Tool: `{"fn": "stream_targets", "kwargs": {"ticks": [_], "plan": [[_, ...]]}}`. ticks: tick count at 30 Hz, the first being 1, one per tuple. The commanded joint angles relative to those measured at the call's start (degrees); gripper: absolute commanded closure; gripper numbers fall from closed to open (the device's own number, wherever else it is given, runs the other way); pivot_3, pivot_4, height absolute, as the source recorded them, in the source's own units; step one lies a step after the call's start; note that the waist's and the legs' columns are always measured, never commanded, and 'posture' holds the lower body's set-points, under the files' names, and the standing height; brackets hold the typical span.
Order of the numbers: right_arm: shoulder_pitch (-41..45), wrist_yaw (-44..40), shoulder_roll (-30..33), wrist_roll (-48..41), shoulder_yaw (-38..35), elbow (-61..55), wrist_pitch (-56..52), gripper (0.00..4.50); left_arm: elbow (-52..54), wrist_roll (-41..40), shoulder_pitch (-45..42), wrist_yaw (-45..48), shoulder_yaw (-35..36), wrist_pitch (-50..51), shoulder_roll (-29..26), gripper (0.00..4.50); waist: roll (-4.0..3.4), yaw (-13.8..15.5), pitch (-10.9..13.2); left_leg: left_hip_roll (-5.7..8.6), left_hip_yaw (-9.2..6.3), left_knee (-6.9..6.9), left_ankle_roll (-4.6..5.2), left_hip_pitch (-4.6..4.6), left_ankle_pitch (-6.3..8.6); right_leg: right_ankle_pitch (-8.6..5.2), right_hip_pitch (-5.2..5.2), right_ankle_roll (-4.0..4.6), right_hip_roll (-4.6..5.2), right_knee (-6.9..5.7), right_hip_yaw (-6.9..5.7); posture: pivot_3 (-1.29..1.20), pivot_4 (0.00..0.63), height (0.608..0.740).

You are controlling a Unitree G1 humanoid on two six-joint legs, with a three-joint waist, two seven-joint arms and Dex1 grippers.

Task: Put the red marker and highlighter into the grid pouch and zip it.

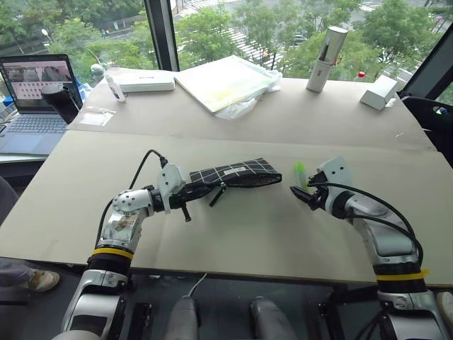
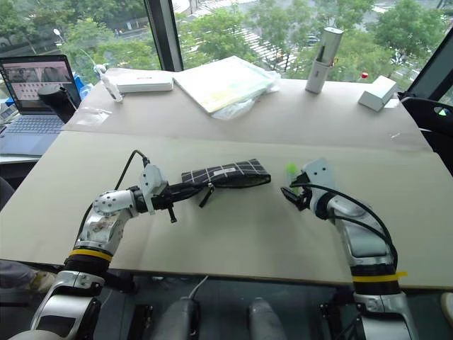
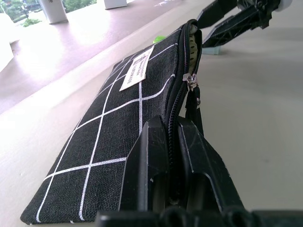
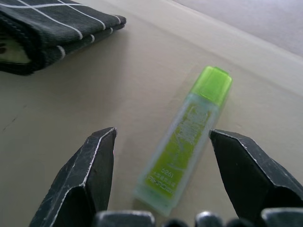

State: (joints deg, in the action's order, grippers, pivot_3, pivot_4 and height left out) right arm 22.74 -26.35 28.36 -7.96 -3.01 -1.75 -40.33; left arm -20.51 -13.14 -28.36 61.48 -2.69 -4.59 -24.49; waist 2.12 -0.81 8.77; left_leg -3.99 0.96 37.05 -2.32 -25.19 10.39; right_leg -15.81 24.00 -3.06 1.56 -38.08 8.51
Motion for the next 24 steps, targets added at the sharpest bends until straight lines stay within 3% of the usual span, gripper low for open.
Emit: {"fn": "stream_targets", "kwargs": {"ticks": [1, 10, 13, 18, 24], "plan": [[0.8, 2.3, -0.6, -0.3, -1.5, -1.5, -3.3, 1.0, 2.9, -0.9, -0.3, -0.3, 0.3, 0.9, -0.3, 4.5, 0.0, 0.0, 0.0, 0.0, 0.0, 0.0, 0.0, 0.0, 0.0, 0.0, 0.0, 0.0, 0.0, 0.0, 0.0, 0.0, 0.15, 0.736], [0.6, 5.3, -3.7, -1.8, -3.0, 1.2, -6.3, 1.0, 4.1, -1.0, 0.0, -0.7, 0.6, 2.0, -0.6, 4.5, 0.0, -0.2, 0.0, 0.0, -0.01, 0.0, 0.0, 0.0, 0.0, 0.0, -0.01, 0.0, -0.01, 0.0, 0.0, 0.0, 0.15, 0.736], [0.5, 5.4, -4.8, -3.1, -4.3, 2.1, -6.7, 1.76, 4.4, -1.0, -0.1, -1.0, 0.6, 2.3, -0.7, 4.5, 0.0, -0.2, 0.0, 0.0, -0.02, 0.0, 0.0, 0.01, 0.0, 0.0, -0.03, 0.0, -0.01, 0.0, 0.0, 0.0, 0.15, 0.736], [0.7, 5.1, -5.4, -4.6, -5.7, 1.3, -6.9, 3.43, 4.2, -1.0, -0.8, -1.1, 0.5, 2.6, -0.7, 4.5, 0.0, -0.3, 0.0, 0.0, -0.02, -0.01, 0.0, 0.01, 0.0, 0.0, -0.03, 0.0, -0.01, 0.01, -0.01, 0.0, 0.15, 0.736], [2.7, 4.7, -3.5, -1.5, -4.1, -0.7, 5.8, 3.44, 3.6, -1.1, -0.9, -0.7, 0.6, 2.2, -0.9, 4.5, 0.0, -0.4, 0.0, 0.0, -0.02, -0.02, 0.01, 0.0, 0.0, 0.0, 0.01, 0.0, -0.01, 0.01, 0.0, 0.0, 0.15, 0.736]]}}
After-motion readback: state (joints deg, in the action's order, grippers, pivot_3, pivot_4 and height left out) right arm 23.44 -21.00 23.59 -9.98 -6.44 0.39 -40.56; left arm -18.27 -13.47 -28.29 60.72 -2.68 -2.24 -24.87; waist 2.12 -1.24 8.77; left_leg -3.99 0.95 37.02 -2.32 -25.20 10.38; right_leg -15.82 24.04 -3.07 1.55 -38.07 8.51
